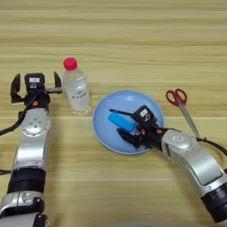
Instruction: Move the objects on the table
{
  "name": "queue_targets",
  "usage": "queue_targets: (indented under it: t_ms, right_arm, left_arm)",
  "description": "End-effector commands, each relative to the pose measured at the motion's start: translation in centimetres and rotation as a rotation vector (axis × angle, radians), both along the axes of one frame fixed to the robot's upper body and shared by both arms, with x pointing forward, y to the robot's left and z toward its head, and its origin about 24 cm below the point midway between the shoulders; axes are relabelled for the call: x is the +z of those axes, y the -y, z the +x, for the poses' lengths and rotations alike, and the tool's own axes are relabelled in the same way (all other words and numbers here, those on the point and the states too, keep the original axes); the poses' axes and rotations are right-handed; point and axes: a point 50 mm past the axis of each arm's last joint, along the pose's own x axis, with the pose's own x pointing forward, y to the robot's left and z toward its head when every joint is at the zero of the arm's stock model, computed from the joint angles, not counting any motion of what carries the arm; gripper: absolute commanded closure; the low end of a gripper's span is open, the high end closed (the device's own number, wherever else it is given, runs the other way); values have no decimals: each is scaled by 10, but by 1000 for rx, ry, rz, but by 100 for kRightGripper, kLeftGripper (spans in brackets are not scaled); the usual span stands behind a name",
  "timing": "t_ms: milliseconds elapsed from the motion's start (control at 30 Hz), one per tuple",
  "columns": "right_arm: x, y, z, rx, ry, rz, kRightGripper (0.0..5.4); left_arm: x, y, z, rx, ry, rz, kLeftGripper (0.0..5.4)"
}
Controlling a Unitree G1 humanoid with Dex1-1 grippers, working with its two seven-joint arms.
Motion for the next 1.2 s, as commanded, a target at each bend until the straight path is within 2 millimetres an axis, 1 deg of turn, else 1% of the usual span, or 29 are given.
queue_targets:
  t_ms: [33, 100, 133, 267, 533, 633, 733, 1033, 1200]
  right_arm:
    - [-24, 9, -11, -9, -103, -72, 241]
    - [-24, 10, -11, -8, -103, -72, 270]
    - [-24, 10, -11, -7, -104, -73, 274]
    - [-24, 10, -12, -5, -106, -73, 320]
    - [-24, 9, -12, -5, -109, -67, 396]
    - [-23, 9, -12, -4, -108, -62, 398]
    - [-18, 7, -13, 0, -101, -35, 398]
    - [13, 10, -8, -19, -14, 42, 398]
    - [23, 16, -3, -46, 13, 58, 398]
  left_arm:
    - [1, -1, 0, 9, -2, -5, 0]
    - [1, -1, 0, 9, -1, -7, 0]
    - [1, -1, 0, 10, 0, -7, 0]
    - [1, -1, 0, 11, 1, -8, 0]
    - [1, -1, 0, 10, 1, -7, 0]
    - [1, -1, 0, 9, 1, -6, 0]
    - [1, -1, 0, 8, 1, -6, 0]
    - [1, 0, 0, 8, 1, -5, 0]
    - [1, -1, 0, 8, 1, -4, 0]
